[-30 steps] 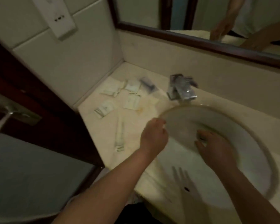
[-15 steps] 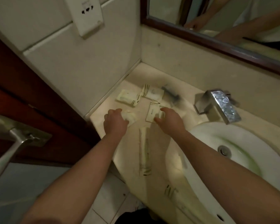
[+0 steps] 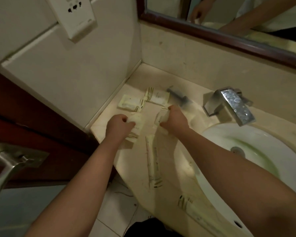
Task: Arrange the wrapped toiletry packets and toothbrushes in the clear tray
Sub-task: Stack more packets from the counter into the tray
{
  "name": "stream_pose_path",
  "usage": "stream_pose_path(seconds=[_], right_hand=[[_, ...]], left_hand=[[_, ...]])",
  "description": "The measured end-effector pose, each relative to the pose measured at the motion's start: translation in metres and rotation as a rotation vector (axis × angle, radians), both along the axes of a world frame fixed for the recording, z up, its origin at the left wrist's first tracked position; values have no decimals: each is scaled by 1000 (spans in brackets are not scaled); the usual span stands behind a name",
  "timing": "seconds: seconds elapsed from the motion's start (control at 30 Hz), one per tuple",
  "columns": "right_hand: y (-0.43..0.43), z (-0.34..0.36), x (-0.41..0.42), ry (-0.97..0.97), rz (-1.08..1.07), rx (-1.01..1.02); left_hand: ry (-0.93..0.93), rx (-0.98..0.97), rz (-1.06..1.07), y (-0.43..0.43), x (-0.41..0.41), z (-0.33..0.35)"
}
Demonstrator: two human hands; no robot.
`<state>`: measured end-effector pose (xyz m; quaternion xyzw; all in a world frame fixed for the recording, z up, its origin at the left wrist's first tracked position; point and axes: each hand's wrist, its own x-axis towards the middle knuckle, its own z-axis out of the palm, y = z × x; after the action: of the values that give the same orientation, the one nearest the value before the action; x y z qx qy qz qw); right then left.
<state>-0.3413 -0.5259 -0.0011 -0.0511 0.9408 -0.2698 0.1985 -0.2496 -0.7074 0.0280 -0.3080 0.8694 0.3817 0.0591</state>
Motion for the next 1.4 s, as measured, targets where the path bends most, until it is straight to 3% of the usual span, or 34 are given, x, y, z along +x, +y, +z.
stream_pose_path(seconds=[0.13,0.27,0.57,0.73,0.93,1.1,1.23,1.4], right_hand=[[45,23,22,2,-167,-305],[128,47,63,35,-424,-503],[364,77,199,-10,-728,-893],[483,82,273,63,-889,-877],[586,99,322,109,-1056,-892],[650,97,328,205,-1165,-788],[694,84,327,339,-1421,-737],[725,72,321,284,-1450,-729]], left_hand=[[94,234,21,32,-2,28],[130,349,-51,93,-2,55],[71,600,-335,324,55,86],[15,597,-490,456,102,82],[-75,616,-548,558,130,80],[-133,619,-531,610,121,68],[-153,622,-453,635,99,56],[-218,690,-372,659,83,34]])
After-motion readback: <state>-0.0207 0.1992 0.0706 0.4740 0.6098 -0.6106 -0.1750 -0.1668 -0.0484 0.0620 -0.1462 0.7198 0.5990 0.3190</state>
